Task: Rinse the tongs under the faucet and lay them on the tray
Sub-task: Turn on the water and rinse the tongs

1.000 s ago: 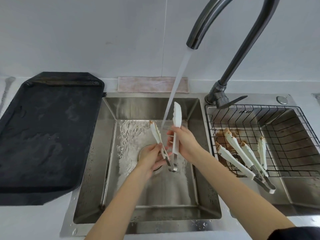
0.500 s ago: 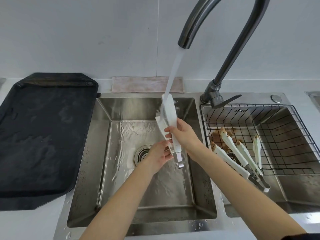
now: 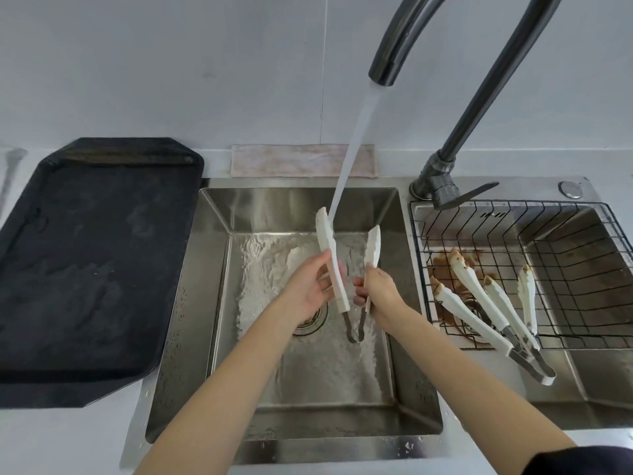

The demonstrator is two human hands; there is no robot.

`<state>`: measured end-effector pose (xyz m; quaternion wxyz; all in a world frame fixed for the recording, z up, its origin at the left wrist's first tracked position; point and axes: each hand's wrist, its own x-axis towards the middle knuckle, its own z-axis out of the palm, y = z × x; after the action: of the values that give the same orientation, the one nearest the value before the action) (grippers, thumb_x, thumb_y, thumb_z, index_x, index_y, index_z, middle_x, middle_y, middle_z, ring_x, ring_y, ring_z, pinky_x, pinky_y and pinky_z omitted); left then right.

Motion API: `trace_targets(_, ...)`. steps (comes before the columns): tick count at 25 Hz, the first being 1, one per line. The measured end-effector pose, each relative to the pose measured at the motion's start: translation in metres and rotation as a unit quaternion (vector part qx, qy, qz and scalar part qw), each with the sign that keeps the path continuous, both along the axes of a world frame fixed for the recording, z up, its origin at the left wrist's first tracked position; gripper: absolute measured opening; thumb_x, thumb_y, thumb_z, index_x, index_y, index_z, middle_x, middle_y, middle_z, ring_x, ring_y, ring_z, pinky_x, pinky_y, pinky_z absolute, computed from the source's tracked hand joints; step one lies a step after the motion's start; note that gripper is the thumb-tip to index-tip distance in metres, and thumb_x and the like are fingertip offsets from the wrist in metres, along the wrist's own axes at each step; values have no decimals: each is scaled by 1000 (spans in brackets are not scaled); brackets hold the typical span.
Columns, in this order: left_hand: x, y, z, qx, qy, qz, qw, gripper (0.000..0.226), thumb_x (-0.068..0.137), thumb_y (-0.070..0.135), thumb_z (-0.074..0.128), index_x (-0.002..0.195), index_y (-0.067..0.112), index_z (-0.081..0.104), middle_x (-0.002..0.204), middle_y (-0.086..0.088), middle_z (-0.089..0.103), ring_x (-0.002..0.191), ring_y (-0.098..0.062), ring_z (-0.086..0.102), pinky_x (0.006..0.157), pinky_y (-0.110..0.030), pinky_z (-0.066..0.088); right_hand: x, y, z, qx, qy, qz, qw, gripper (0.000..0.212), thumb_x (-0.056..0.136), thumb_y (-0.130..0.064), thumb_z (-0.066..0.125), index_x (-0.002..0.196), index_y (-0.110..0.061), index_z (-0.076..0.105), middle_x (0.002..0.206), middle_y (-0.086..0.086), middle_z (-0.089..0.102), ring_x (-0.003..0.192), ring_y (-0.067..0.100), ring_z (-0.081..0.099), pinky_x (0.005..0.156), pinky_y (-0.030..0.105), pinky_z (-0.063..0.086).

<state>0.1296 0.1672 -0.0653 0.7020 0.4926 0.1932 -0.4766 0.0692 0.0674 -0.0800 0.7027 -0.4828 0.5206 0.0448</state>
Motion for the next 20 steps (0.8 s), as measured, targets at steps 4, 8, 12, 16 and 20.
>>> trace_targets(4,8,-7,12,-20,-16,-13,1000,6,93,11,51,89,15,53,81,-5,57,73,-16,58,57,-26,57,-3,7,-4,67,8,1,998,34,102,-25,26,114,-3,48,63,4,42,40,9,33,27,13,24)
trace_targets(8,11,-20,22,-24,-25,-32,999,1,92,13,53,91,13,53,81,-5,57,69,-14,61,53,-24,58,-5,6,-5,54,53,51,996,30,99,-27,37,77,-14,52,60,2,47,46,11,42,38,20,33)
trace_targets(12,28,-41,38,44,-56,-22,997,25,90,39,54,85,15,53,75,-2,48,65,-13,50,55,-24,46,-6,4,-1,53,51,88,993,30,98,-31,38,107,-10,58,67,2,53,47,11,52,33,17,37)
trace_targets(16,43,-50,50,54,-149,-28,987,23,92,37,50,90,15,56,72,0,49,61,-10,50,51,-23,44,-4,6,13,47,28,85,995,44,99,-34,35,130,-7,51,70,2,55,51,11,53,37,19,40)
trace_targets(20,47,-37,58,-72,-124,-4,990,7,91,19,54,85,16,55,84,1,57,65,-4,60,50,-20,49,-3,1,23,-22,-9,57,998,43,101,-30,27,126,-5,52,78,6,57,66,18,53,52,24,35)
